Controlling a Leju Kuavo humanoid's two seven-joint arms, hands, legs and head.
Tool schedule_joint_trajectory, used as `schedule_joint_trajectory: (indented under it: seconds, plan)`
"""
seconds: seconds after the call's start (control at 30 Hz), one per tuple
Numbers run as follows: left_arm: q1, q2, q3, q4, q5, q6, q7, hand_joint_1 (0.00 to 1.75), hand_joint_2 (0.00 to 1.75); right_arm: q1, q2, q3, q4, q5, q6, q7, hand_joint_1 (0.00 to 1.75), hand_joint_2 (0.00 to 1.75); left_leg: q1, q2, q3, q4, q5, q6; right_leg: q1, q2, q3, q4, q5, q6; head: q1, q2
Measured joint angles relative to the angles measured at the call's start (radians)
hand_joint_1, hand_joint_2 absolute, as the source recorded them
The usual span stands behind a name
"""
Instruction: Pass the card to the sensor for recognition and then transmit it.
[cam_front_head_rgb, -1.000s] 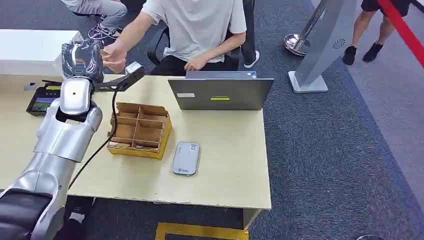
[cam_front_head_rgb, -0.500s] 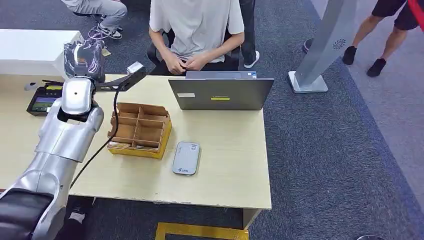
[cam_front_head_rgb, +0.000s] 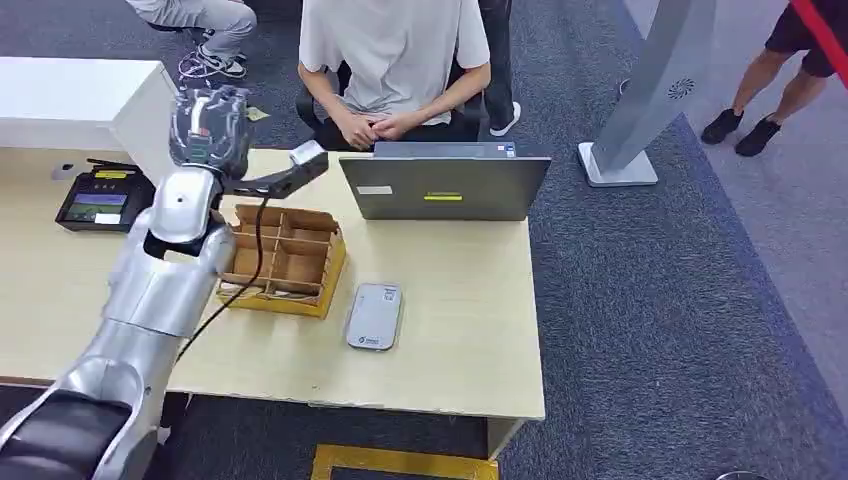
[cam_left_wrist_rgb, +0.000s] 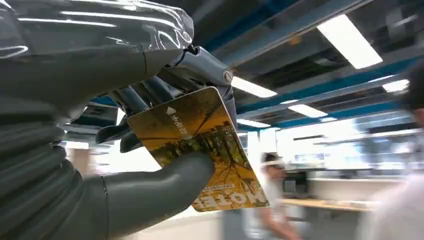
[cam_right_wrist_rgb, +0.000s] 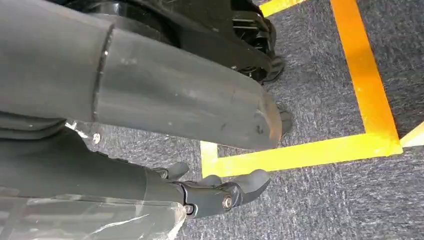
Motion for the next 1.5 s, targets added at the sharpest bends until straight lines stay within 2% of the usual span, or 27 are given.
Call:
schedule_joint_trajectory:
  seconds: [0.1,0.17,0.23,0.3,0.53,0.9,1.27,1.37,1.4,1.5]
  plan:
    - [0.117,-0.101,-0.024,-0.129,0.005,-0.041,-0.076,1.75,1.75,0.006,0.0,-0.017,-0.001,-0.015,-0.001,-0.008,0.0,0.0,-0.001,0.001,0.0,0.0,-0.002,0.003,-0.002,0.001,0.0,0.0,-0.001,0.001,0.0,0.0]
    - [0.198,-0.161,-0.094,-0.19,0.007,-0.059,-0.08,1.75,1.75,0.008,0.0,-0.032,-0.002,-0.029,-0.008,-0.01,0.0,0.0,-0.003,0.002,0.0,0.001,-0.004,0.006,-0.003,0.002,0.0,0.0,-0.002,0.003,0.0,0.0]
    - [0.259,-0.189,-0.165,-0.224,0.012,-0.058,-0.067,1.75,1.75,0.009,0.0,-0.042,-0.004,-0.032,-0.011,-0.01,0.0,0.0,-0.003,0.002,-0.001,0.001,-0.004,0.006,-0.003,0.001,0.0,0.0,-0.002,0.004,0.001,0.0]
    - [0.29,-0.207,-0.201,-0.249,0.024,-0.057,-0.064,1.75,1.75,0.01,0.0,-0.05,-0.006,-0.033,-0.011,-0.011,0.0,0.0,-0.002,0.002,-0.001,0.001,-0.004,0.006,-0.003,0.002,0.0,0.0,-0.002,0.004,0.0,0.0]
    - [0.311,-0.218,-0.229,-0.286,0.042,-0.059,-0.068,1.75,1.75,0.014,0.0,-0.064,-0.009,-0.033,-0.013,-0.011,0.0,0.0,-0.001,0.002,-0.001,0.001,-0.004,0.005,-0.002,0.001,-0.001,0.0,-0.002,0.003,0.0,0.0]
    - [0.315,-0.222,-0.239,-0.293,0.045,-0.06,-0.068,1.75,1.75,0.016,0.0,-0.065,-0.011,-0.033,-0.013,-0.011,0.0,0.0,-0.001,0.001,-0.001,0.001,-0.003,0.005,-0.002,0.001,0.0,0.0,-0.002,0.004,0.0,0.0]
    - [0.328,-0.223,-0.239,-0.297,0.048,-0.101,-0.078,1.75,1.75,0.016,0.0,-0.067,-0.012,-0.029,-0.012,-0.014,0.0,0.0,-0.001,0.001,-0.001,0.001,-0.003,0.005,-0.002,0.001,0.0,0.0,-0.002,0.004,0.0,0.0]
    - [0.362,-0.222,-0.239,-0.289,0.015,-0.232,0.035,1.75,1.75,0.016,0.001,-0.076,-0.012,-0.033,-0.035,-0.004,0.0,0.0,-0.001,0.002,0.0,0.0,-0.004,0.005,-0.002,0.002,0.0,0.0,-0.002,0.004,0.0,0.0]
    - [0.387,-0.218,-0.238,-0.281,0.01,-0.245,0.057,1.75,1.75,0.016,0.002,-0.08,-0.012,-0.032,-0.039,0.002,0.0,0.0,-0.001,0.002,-0.001,0.0,-0.004,0.005,-0.002,0.002,0.0,0.0,-0.002,0.004,0.0,0.0]
    - [0.45,-0.205,-0.222,-0.256,0.006,-0.233,0.063,1.75,1.75,0.019,0.002,-0.085,-0.012,-0.025,-0.043,0.005,0.0,0.0,-0.001,0.001,-0.002,0.0,-0.004,0.005,-0.002,0.001,-0.001,0.0,-0.003,0.004,0.0,0.0]
